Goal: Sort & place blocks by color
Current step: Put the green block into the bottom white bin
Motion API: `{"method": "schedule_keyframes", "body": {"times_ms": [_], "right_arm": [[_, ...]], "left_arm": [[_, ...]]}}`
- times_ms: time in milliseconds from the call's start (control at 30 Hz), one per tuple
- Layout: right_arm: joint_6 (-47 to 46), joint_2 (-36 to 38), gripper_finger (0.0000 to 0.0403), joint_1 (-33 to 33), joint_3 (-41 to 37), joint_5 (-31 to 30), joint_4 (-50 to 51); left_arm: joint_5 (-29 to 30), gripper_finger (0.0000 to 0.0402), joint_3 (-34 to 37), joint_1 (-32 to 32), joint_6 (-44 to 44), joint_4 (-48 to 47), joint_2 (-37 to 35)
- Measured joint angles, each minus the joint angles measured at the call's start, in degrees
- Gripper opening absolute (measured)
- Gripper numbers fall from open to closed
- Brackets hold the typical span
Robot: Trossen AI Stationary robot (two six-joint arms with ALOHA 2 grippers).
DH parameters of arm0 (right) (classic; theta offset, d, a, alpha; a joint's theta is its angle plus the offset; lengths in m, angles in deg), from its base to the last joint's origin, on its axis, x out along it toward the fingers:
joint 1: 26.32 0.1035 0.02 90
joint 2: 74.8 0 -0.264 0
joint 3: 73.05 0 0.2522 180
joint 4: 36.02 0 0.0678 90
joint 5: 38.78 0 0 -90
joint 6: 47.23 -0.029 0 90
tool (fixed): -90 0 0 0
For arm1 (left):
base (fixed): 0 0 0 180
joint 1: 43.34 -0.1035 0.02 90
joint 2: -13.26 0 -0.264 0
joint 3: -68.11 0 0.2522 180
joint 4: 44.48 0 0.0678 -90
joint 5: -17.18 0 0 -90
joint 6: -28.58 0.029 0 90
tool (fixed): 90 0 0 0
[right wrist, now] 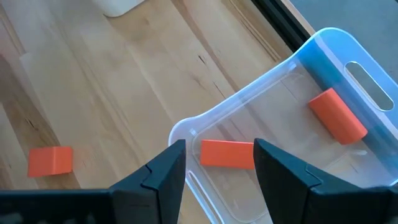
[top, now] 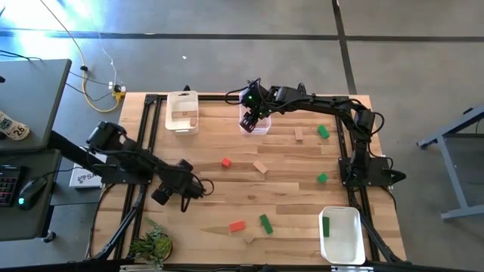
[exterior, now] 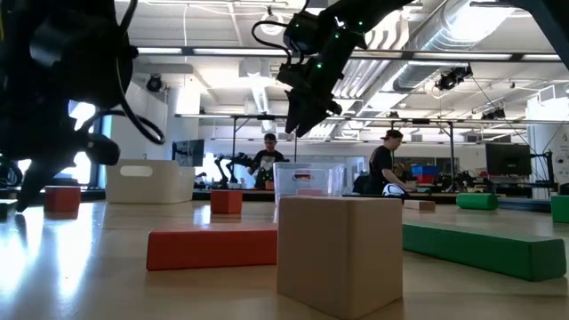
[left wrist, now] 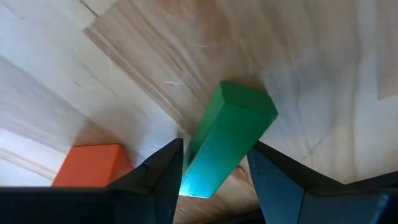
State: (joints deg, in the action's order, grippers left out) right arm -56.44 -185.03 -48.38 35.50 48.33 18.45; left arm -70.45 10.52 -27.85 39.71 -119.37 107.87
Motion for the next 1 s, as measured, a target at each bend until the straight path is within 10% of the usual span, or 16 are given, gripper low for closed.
{"method": "schedule_keyframes", "body": {"times_ms": [500, 1000], "right_arm": [[0.11, -0.02, 0.0174, 0.00, 0.00, 2.05, 0.22], [7.49, 1.82, 0.0174, 0.00, 0.04, 17.33, 0.72]], "left_arm": [[-0.85, 0.0072, -0.13, -0.30, 1.68, 0.50, 1.84], [-11.39, 0.0072, -5.14, -7.06, -15.82, 1.86, -9.90]]}}
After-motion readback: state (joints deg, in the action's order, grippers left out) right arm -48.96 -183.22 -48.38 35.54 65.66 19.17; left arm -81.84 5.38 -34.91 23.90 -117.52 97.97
